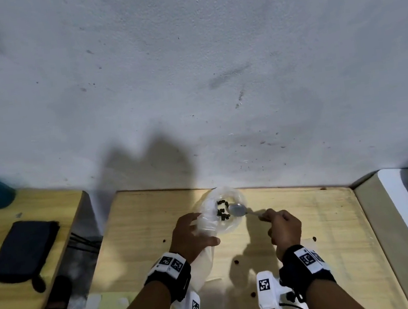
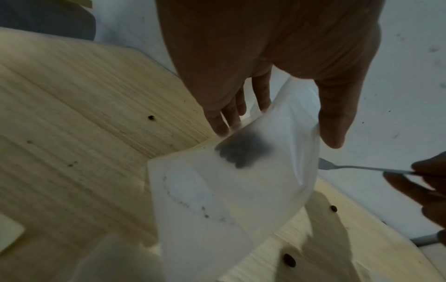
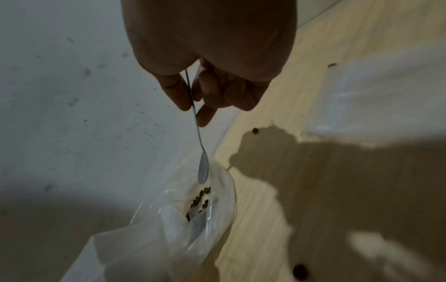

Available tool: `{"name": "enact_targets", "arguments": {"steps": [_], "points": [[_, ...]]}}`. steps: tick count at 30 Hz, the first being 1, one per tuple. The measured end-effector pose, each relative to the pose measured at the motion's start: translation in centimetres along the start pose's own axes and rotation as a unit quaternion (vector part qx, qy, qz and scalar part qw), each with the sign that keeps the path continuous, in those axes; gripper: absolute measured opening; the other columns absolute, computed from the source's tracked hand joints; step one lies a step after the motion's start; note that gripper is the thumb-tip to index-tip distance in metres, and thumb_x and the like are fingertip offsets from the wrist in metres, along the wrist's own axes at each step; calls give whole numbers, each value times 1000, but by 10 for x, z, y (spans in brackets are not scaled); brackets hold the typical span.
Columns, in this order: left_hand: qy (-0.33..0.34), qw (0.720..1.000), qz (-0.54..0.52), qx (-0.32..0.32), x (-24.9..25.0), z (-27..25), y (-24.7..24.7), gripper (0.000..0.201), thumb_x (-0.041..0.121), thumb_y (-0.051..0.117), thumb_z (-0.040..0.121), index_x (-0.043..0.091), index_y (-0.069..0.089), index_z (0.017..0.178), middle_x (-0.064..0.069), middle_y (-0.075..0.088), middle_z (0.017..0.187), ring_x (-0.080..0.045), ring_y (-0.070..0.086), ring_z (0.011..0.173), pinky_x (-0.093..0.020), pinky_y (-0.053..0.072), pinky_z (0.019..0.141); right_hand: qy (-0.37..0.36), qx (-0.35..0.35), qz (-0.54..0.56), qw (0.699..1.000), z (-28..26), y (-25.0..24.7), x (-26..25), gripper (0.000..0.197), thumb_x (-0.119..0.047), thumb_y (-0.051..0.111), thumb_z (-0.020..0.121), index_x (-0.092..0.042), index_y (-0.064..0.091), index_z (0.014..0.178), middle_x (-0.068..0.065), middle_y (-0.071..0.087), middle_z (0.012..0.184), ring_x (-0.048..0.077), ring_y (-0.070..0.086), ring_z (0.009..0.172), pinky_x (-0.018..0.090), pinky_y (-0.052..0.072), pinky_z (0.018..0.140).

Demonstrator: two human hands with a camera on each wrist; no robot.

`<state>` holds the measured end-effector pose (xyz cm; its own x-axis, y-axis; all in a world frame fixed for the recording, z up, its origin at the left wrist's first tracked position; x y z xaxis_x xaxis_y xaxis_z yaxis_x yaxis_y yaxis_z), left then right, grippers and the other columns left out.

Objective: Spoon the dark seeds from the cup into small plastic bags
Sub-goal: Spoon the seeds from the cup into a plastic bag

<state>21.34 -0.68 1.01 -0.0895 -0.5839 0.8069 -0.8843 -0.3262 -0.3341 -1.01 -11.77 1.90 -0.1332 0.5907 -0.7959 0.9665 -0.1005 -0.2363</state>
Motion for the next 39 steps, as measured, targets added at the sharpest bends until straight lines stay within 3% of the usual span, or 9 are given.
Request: {"name": "enact_targets", "arguments": {"steps": [5,11,15,19,23,28,32,35,39], "points": [[29,999,-24,24,5,-12,-9,81,26,93,47,30,52,116,1,53,124,-16,58,104,-29,50,79,51,-90,-54,993,-6,11,15,22,-24,79,80,-3,75,85,22,73,99,17,38,47,25,30,46],[73,997,-12,30,18,-22,-12,81,37,89,43,29,57,117,5,62,116,-11,60,100,-24,50,76,-109,-84,-271,953,-22,-10,-1,44,-34,79,78,-20,69,118,4,66,116,26,63,108,25,41,80],[132,991,25,2,38,-33,-7,82,29,93,50,26,56,123,10,57,118,-6,57,100,-5,41,67,-235,-253,-168,923,-61,0,-39,38,-2,62,86,-33,69,107,-3,63,75,11,62,76,17,44,64],[202,977,57,-29,62,-41,-1,88,32,94,48,24,55,126,12,56,118,-5,58,100,1,40,70,-195,-399,-199,874,-90,16,-69,36,5,44,79,-12,72,95,6,63,65,4,45,45,18,32,46],[206,978,15,-37,81,-42,-5,93,51,87,40,33,52,124,14,58,111,-5,59,94,-11,46,69,-250,-361,-200,876,-85,9,-92,20,-3,59,76,-16,62,62,-7,58,59,1,43,47,14,31,49],[213,974,-68,34,100,-39,-15,13,24,74,83,20,61,85,5,63,72,-5,57,59,-17,45,59,-389,-244,-203,865,-75,-2,-105,25,-17,84,75,-24,61,79,-9,64,76,2,58,73,15,43,62],[216,969,-110,44,108,-40,-18,11,16,67,89,9,62,82,0,64,66,-5,57,51,-18,45,55,-321,-192,-94,923,-74,-4,-109,43,-14,87,72,-29,64,106,-3,60,74,7,57,61,16,44,50],[204,968,-145,32,112,-42,-17,10,15,68,88,8,64,82,-2,65,69,-6,59,56,-17,46,56,-283,-206,-88,933,-74,-1,-108,22,-17,84,76,-8,65,82,2,57,73,1,46,47,9,32,40],[198,970,-142,-1,112,-44,-11,11,15,68,88,4,69,86,-13,72,78,-20,69,70,-35,57,68,-257,-254,-82,929,-77,6,-104,37,-23,84,75,9,66,82,19,69,78,11,61,66,17,48,60]]}}
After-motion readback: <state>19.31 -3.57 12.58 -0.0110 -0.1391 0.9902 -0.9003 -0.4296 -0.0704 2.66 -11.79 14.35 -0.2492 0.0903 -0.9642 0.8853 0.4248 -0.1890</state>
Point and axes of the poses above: each hand's wrist, its own z-axis towards the middle knuckle, its own y-axis out of the palm, x = y × z, the point moved 3 cm from there along z, towards the middle knuckle
